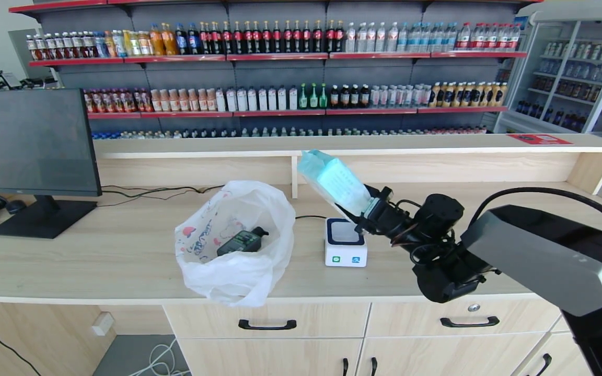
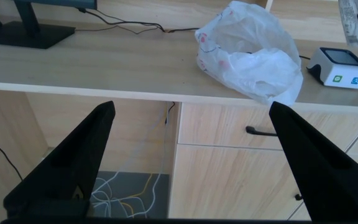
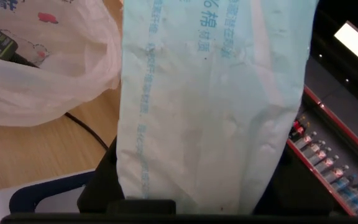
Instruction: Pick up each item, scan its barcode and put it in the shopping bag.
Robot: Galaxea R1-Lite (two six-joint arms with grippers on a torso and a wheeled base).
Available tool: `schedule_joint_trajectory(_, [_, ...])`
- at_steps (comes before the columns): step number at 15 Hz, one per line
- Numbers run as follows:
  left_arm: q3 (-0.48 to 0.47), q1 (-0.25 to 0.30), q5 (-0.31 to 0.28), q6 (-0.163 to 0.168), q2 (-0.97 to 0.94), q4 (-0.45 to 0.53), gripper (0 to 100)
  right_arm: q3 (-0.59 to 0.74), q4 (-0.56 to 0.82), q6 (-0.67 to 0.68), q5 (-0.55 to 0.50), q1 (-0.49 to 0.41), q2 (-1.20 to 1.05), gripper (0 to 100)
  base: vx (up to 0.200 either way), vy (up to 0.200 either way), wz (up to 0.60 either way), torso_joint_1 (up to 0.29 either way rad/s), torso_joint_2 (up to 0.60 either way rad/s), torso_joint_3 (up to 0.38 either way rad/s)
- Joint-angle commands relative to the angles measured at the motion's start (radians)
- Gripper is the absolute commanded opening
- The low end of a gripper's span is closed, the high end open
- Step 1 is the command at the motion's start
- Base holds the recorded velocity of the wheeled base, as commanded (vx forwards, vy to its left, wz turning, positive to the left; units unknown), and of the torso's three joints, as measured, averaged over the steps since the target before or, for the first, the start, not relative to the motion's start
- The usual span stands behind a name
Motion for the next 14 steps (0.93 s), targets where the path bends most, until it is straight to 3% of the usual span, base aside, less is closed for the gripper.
schedule_joint_trajectory(1, [0.0,0.0,0.0,0.0,0.0,0.0,100,0.107,0.0,0.002,-0.022,0.004,-0.108,0,0.0,0.0,0.0,0.0,0.0,0.0])
schedule_joint_trajectory(4, [0.0,0.0,0.0,0.001,0.0,0.001,100,0.277,0.0,0.042,-0.106,0.032,-0.239,0,0.0,0.0,0.0,0.0,0.0,0.0])
schedule_joint_trajectory(9, [0.0,0.0,-0.001,0.0,0.0,0.001,100,0.532,0.0,0.22,-0.275,0.141,-0.44,0,0.0,0.0,0.0,0.0,0.0,0.0])
schedule_joint_trajectory(14, [0.0,0.0,0.0,0.001,0.0,0.001,100,0.731,0.0,0.454,-0.304,0.164,-0.609,0,0.0,0.0,0.0,0.0,0.0,0.0])
